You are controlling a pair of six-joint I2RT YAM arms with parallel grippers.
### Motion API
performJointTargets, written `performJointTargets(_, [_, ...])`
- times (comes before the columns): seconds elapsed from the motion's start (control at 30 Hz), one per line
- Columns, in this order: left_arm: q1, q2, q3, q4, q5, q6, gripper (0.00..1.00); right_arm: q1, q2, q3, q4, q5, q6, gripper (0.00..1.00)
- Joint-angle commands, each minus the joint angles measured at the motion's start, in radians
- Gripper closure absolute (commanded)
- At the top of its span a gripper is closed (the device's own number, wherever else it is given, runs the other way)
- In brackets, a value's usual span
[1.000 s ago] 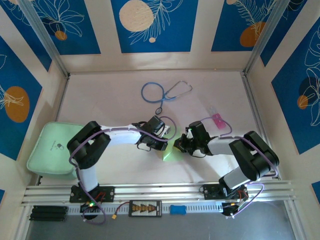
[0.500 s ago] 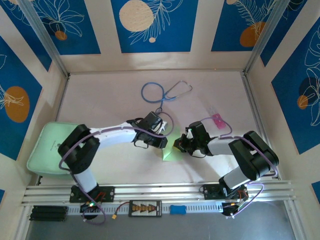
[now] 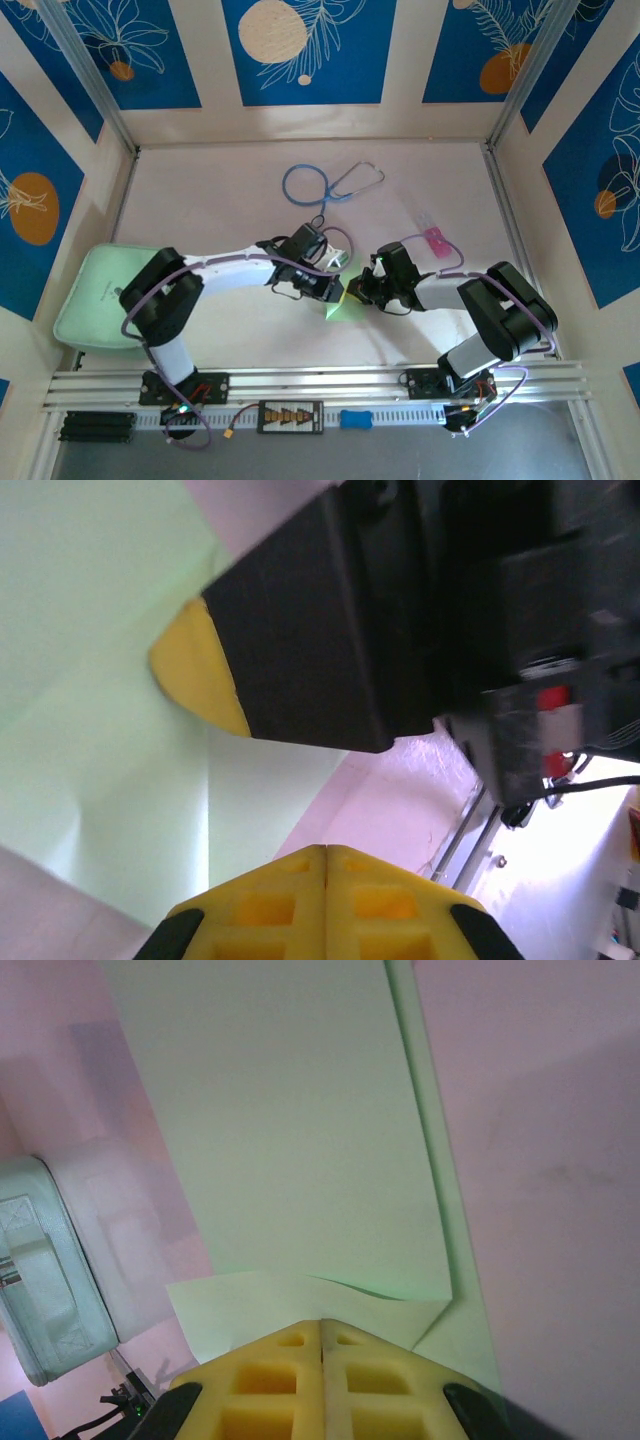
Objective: Fold a paper plane with a square sheet of paper (pick it up from the middle)
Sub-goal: Fold the triangle a second time at the center of the table.
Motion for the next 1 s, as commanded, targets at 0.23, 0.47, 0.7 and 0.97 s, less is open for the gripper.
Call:
performJointTargets(0.23, [-0.010,0.099,0.028,0.028,0.114,-0.002,0.91,0.010,0.030,-0.018,-0.126,0.071,0.011,0.96])
performJointTargets(0.47, [-0.009,0.137,0.026,0.003,0.065,0.023,0.90,0.011,0.032,-0.020,-0.123,0.069,0.014,0.96])
performJointTargets(0.7, [-0.008,0.148,-0.029,-0.008,-0.009,0.039,0.91,0.011,0.035,-0.019,-0.129,0.069,0.010,0.96])
performJointTargets(0.97, [-0.010,0.103,-0.100,-0.010,-0.028,0.040,0.91,0.011,0.044,-0.016,-0.136,0.068,0.005,0.96])
